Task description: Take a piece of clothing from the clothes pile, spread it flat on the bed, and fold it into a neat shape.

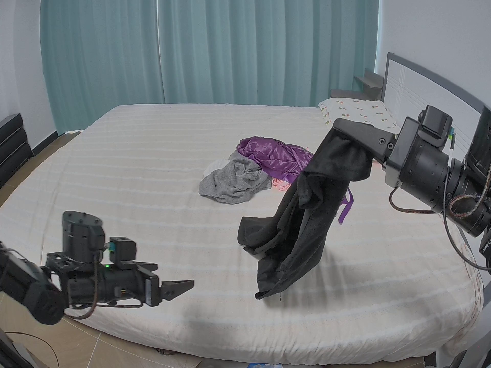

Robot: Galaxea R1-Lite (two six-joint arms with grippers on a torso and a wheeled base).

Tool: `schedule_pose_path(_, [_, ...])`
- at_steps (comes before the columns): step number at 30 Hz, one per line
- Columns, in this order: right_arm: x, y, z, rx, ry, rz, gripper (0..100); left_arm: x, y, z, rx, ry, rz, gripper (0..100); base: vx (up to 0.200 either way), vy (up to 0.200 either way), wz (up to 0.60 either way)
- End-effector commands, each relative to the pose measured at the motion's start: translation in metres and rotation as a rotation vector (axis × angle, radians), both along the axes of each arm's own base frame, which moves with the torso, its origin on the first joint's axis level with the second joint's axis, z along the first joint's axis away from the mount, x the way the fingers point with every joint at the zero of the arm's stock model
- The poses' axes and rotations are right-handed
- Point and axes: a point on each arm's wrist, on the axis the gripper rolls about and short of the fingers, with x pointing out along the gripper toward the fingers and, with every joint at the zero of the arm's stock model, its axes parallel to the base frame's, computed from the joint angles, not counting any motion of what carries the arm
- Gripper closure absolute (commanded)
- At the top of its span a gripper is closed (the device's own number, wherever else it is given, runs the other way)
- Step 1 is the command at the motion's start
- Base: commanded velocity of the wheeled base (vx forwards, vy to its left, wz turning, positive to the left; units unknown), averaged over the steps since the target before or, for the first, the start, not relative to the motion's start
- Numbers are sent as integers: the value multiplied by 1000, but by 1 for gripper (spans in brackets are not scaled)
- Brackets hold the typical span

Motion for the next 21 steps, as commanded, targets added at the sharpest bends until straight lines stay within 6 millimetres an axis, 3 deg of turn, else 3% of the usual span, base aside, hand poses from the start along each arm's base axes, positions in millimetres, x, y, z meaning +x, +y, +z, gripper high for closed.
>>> schedule_pose_path(1, [-8,4,14,25,-70,27,100,56,-58,-57,33,47,-19,0,0,0,0])
schedule_pose_path(5, [-10,6,19,36,-88,38,100,73,-71,-75,32,39,-25,0,0,0,0])
schedule_pose_path(11, [-5,11,9,12,-58,40,100,89,-92,-98,33,39,-55,0,0,0,0])
schedule_pose_path(21, [-5,11,12,19,-66,39,100,117,-123,-119,-19,29,-56,0,0,0,0])
